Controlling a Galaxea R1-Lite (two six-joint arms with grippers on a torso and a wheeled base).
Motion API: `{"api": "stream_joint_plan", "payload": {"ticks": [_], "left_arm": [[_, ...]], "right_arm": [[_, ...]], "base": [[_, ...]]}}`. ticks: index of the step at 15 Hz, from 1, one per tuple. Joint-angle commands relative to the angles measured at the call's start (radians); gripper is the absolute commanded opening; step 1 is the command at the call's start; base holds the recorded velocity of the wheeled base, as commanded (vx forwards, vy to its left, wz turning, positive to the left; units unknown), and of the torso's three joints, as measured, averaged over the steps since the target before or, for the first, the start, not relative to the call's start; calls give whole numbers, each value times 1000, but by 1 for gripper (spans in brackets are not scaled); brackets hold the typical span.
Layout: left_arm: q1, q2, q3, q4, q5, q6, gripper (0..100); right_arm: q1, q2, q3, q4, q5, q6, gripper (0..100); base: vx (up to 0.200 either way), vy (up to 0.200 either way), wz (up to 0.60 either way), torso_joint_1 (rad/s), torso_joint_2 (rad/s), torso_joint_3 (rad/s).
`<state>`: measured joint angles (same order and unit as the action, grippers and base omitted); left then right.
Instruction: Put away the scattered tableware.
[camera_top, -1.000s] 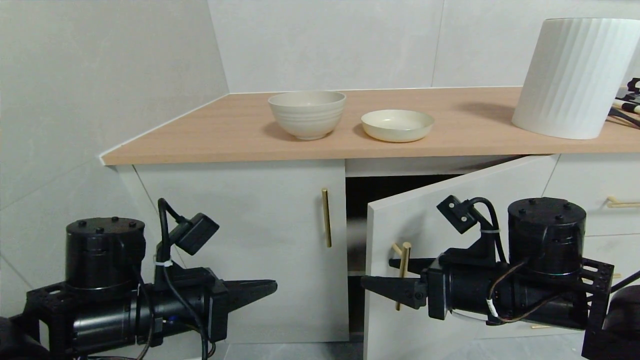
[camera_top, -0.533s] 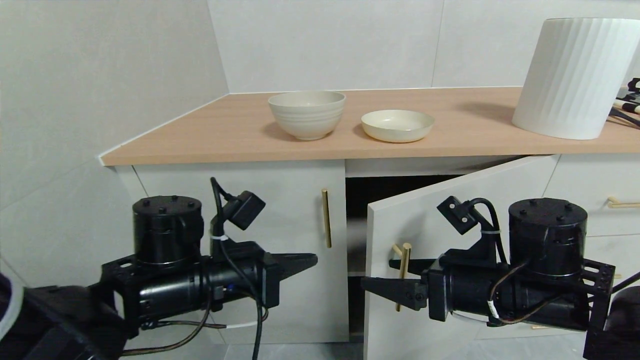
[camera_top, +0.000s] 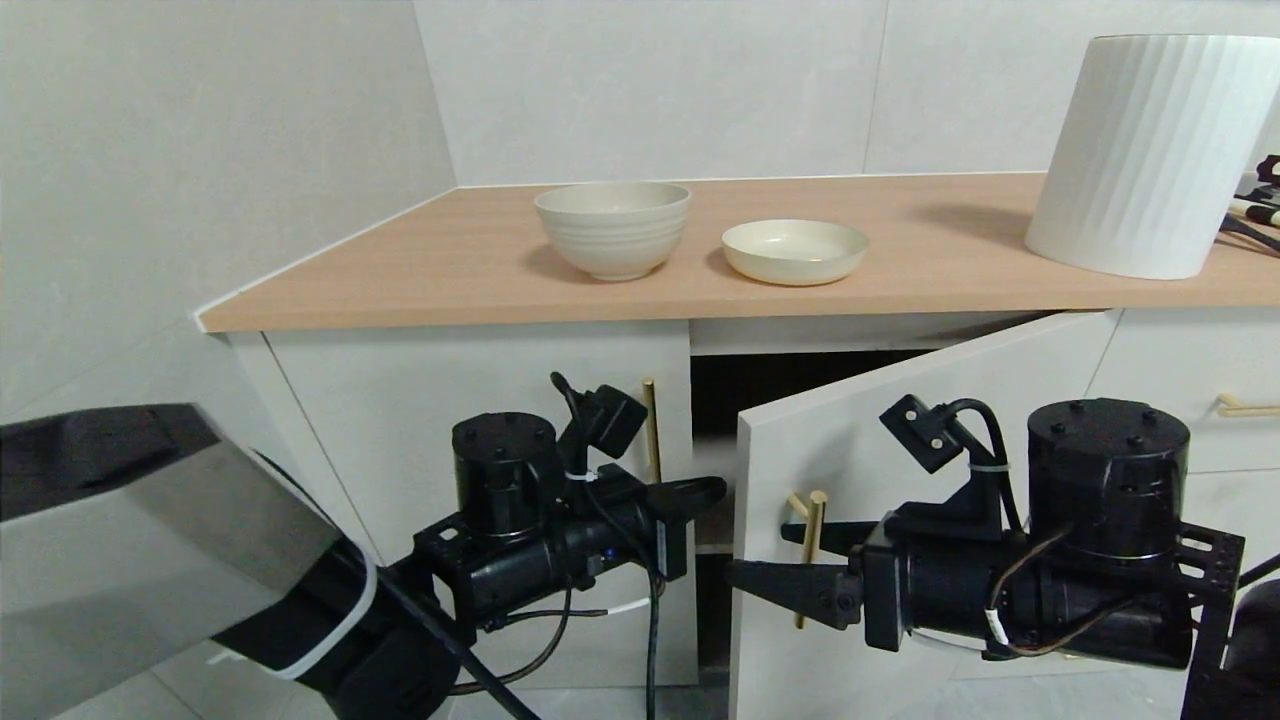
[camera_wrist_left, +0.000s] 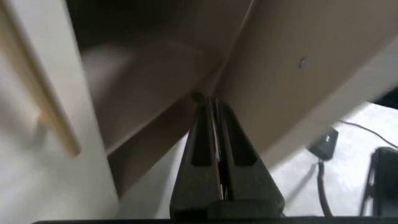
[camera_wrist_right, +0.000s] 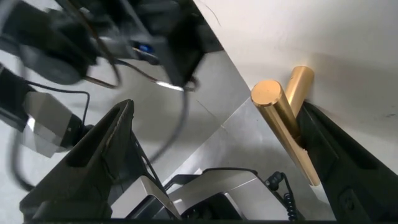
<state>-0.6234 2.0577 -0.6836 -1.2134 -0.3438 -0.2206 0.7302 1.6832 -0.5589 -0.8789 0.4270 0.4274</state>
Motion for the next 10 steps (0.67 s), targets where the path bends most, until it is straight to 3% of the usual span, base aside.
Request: {"api": "stream_joint_plan", "payload": {"ticks": [1, 4, 10], "left_arm": [[-27, 96, -4, -83, 14, -13, 0], [-41, 116, -8, -132, 23, -32, 0], [-42, 137, -37, -184, 26, -34, 0]], "right_arm": [[-3, -5, 8, -2, -1, -1, 100], [-26, -8, 22, -2, -5, -12, 100], [-109, -7, 39, -2, -67, -150, 100]], "base": [[0, 0, 0, 0, 0, 0], [0, 0, 0, 0, 0, 0], [0, 0, 0, 0, 0, 0]]}}
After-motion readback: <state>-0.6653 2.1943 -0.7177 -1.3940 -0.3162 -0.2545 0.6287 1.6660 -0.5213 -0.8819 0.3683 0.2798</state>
